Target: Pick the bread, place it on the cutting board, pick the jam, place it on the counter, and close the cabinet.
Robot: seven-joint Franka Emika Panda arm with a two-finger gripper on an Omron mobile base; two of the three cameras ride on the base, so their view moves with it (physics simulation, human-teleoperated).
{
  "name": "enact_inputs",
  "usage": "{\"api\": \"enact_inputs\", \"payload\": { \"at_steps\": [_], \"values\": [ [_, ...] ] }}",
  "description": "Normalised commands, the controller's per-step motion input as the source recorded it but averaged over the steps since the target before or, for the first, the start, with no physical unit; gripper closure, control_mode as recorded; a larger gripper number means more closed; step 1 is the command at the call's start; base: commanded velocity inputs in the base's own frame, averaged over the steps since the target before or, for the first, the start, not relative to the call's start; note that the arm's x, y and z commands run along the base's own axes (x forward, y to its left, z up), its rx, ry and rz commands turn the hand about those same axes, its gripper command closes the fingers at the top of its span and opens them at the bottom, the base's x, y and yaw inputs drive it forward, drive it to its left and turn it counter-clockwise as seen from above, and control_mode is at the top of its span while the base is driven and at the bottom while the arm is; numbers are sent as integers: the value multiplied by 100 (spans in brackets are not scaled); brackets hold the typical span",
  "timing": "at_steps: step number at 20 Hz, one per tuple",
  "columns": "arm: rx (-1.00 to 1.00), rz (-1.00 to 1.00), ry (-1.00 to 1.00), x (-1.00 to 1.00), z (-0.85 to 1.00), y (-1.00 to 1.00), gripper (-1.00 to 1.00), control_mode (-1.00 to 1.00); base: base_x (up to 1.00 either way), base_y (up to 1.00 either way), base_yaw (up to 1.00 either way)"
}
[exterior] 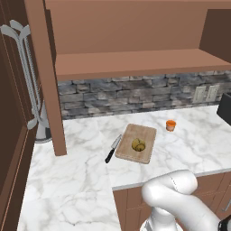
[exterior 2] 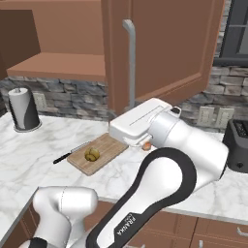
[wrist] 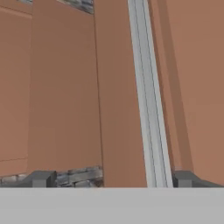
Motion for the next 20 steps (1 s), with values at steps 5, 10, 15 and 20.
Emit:
{"api": "enact_inputs", "payload": {
  "at_steps": [5,10,15,20],
  "values": [
    [2,0,0,13,0,22,-100,-100,0,0,0],
    [2,0,0,14,0,24,-100,-100,0,0,0],
    [2,0,0,13,0,31,-100,-100,0,0,0],
    [3,0,0,6,0,26,-100,-100,0,0,0]
  ]
}}
